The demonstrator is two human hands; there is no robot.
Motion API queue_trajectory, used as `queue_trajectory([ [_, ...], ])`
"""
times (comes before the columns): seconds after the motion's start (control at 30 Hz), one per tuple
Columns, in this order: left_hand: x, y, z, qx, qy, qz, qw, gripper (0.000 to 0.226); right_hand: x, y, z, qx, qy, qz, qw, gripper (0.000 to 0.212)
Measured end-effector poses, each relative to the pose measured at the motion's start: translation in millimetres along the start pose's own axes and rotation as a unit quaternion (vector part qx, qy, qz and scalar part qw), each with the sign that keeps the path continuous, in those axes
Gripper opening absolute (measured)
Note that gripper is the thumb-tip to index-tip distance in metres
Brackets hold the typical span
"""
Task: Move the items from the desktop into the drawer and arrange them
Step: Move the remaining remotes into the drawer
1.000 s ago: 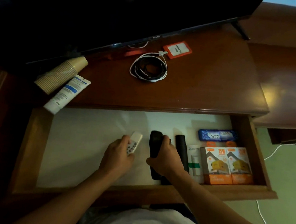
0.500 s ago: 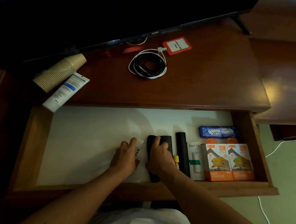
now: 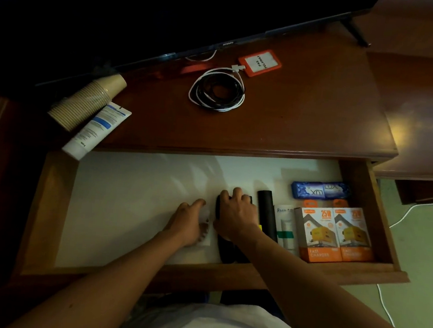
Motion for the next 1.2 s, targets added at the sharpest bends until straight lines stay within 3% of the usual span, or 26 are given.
queue_trajectory([
  [0.3,-4.6,-14.9,4.4,-0.031,-0.040,0.009,0.999,0.047,8.6,6.3,8.8,-0.023,0.009,0.001,1.000,0.061],
  [0.6,-5.2,-20.0,-2.3,-0.056,-0.048,0.000,0.997,0.031,11.9,10.2,24.7,-0.025,0.069,-0.020,0.997,0.072],
  [1.2,-3.2,-22.9,-3.4,-0.018,-0.059,0.007,0.998,0.035,9.6,4.1,27.0,0.003,0.056,-0.021,0.998,0.077],
])
Point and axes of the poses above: each hand's wrist, its own x-axis towards the middle knuckle, its own y-axis out of the back of the hand, z = x × y, the point moved 1 cm from there along x, towards the middle knuckle
